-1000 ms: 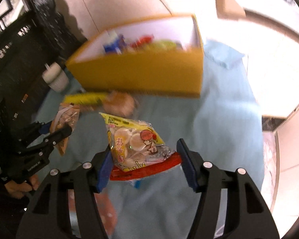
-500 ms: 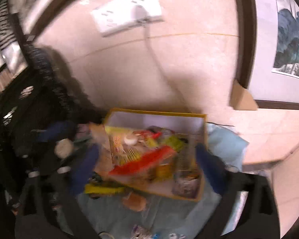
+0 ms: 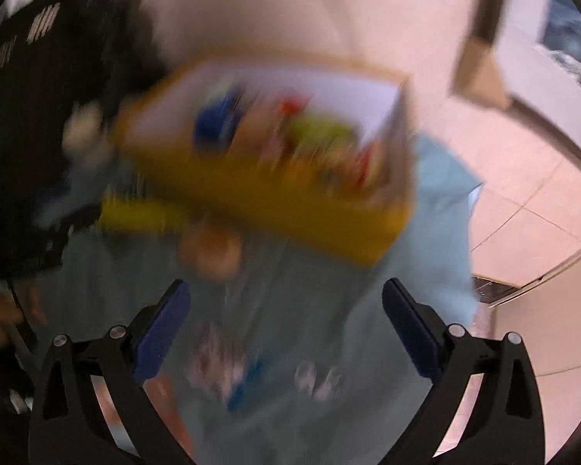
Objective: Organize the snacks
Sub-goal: 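Grasp the bread roll bag with the left tool while the right tool grasps the purple-white snack bag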
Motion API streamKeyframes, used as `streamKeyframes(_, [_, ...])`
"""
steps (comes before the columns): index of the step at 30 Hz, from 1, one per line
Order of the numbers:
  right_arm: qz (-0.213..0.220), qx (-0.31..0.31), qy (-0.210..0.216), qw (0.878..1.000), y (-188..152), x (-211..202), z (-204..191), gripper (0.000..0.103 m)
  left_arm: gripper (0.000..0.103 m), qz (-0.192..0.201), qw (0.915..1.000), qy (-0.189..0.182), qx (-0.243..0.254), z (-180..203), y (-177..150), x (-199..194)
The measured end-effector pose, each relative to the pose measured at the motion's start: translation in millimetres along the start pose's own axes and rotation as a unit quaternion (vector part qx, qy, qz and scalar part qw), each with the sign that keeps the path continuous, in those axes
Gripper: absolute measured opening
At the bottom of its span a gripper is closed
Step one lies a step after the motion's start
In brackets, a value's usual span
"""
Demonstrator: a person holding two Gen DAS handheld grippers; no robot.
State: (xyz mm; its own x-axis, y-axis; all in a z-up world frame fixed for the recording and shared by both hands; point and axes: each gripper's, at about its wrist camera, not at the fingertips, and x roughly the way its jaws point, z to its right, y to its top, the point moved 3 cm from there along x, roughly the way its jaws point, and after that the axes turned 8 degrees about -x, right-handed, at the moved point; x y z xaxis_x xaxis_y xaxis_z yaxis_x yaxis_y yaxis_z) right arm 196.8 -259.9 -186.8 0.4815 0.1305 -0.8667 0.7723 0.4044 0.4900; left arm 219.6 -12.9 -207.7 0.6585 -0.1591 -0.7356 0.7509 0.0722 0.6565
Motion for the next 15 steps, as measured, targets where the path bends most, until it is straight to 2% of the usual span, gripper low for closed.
streamKeyframes(2, [-0.024,-0.048,-0.002,0.999,-27,18,-29,0.100,0.101,-0.025,0.9996,0.003,0.010,-1,-29,9])
streamKeyframes(5, [-0.041,-0.084,0.011,0.996,-54,36,-57,0.100,0.101,-0.037,0.9989,-0.008,0.027,10,-42,14])
streamKeyframes(11, [-0.041,-0.129,-0.004,0.991,-65,57,-77,0.100,0.101,-0.032,0.9982,-0.034,0.038,52,-12,32])
streamKeyframes(15, [-0.038,-0.117,-0.013,0.992,-62,71,-75,0.100,0.101,-0.034,0.9975,-0.019,0.059,84,6,58])
